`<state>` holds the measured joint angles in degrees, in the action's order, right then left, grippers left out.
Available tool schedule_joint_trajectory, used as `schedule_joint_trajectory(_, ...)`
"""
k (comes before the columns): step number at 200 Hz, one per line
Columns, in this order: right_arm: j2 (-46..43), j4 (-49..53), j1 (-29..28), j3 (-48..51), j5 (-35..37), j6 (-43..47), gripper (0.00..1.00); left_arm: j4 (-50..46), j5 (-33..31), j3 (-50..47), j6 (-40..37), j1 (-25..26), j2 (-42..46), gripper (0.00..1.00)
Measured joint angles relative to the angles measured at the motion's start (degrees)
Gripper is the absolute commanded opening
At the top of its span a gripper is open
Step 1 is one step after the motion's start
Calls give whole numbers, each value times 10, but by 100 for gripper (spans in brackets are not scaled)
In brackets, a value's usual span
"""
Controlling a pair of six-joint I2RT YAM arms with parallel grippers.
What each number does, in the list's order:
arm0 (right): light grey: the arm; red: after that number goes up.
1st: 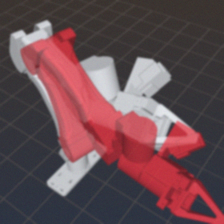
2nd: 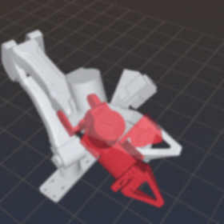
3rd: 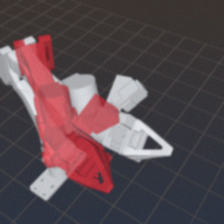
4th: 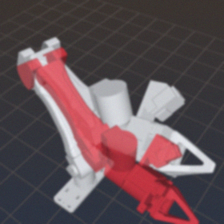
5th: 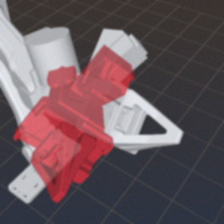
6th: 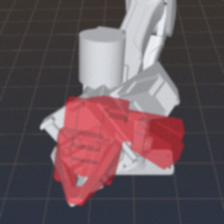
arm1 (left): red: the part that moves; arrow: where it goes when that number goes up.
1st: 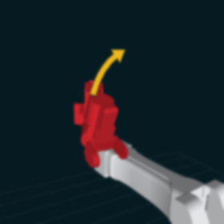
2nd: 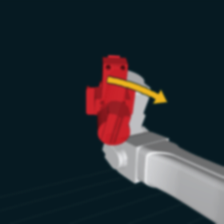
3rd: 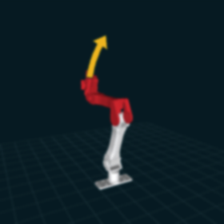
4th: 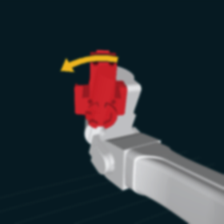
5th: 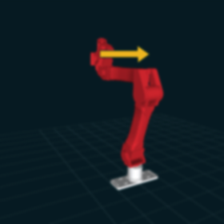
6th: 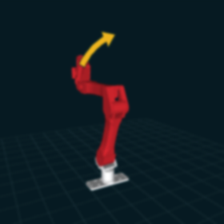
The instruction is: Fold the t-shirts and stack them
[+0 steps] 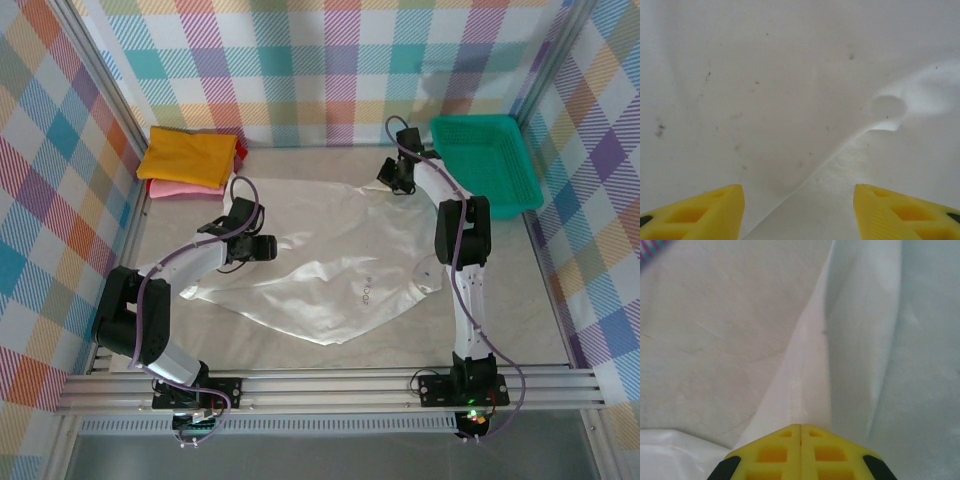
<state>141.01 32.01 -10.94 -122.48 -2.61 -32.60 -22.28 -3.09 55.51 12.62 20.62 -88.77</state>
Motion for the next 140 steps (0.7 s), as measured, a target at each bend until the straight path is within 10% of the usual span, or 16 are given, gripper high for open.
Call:
schedule_joint_trajectory(91,109,11,0,-240,-31,-1,0,0,-21,0,0,0,0,59)
schedule_joint_trajectory(110,154,38,0,-329,-39,0,20,-1,-21,5,0,0,-1,59)
schedule_joint_trajectory(140,64,28,0,-152,-31,-8,30,0,-21,6,0,0,0,60)
